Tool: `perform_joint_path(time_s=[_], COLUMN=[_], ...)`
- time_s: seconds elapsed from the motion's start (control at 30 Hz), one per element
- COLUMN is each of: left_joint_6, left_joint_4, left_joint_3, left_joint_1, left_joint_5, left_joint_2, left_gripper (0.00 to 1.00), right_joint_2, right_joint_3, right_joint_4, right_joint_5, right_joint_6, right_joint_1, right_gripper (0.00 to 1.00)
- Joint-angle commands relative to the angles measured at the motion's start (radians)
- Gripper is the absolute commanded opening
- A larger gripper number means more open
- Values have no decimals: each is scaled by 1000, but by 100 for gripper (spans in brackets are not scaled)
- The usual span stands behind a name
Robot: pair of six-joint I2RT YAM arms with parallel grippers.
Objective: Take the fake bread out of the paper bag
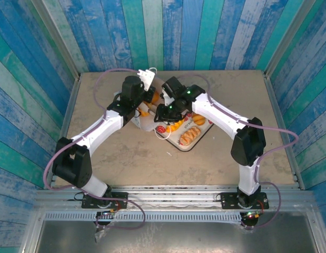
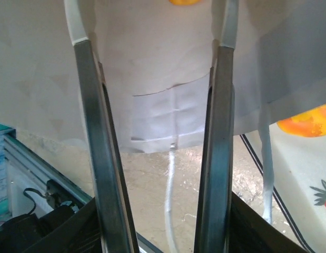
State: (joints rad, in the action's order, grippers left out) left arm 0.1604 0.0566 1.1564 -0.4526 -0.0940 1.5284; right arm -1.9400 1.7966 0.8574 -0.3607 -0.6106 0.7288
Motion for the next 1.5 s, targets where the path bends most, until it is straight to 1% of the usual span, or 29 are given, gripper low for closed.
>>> perform_joint_path(time_s=[0.0, 0.2, 0.47, 0.7, 0.83, 1.03, 1.13, 1.47], left_joint_6=[-6, -7, -4, -9, -17, -16, -17, -19], left_joint_4=[35, 37, 37, 39, 57, 61, 61, 68], left_joint_3=[14, 15, 5, 2, -9, -15, -15, -17], left_joint_1=[2, 2, 2, 2, 2, 2, 2, 2], left_joint_5=[8, 11, 17, 22, 28, 37, 46, 62], left_joint_2=[-61, -60, -55, -47, -50, -56, -60, -53], left_gripper=[0, 0, 0, 0, 0, 0, 0, 0], right_joint_2=[39, 31, 3, -36, -57, -137, -188, -258], right_joint_3=[-6, -37, -23, 4, 12, 90, 141, 230], right_joint_4=[-31, -29, 41, 94, 101, 115, 118, 137], right_joint_5=[-30, -49, -21, -46, -104, -197, -224, -212], right_joint_6=[-18, -21, 3, 11, 6, -1, -3, -5], right_joint_1=[-8, -16, -17, -25, -37, -48, -57, -87], right_gripper=[51, 50, 50, 50, 49, 48, 48, 46])
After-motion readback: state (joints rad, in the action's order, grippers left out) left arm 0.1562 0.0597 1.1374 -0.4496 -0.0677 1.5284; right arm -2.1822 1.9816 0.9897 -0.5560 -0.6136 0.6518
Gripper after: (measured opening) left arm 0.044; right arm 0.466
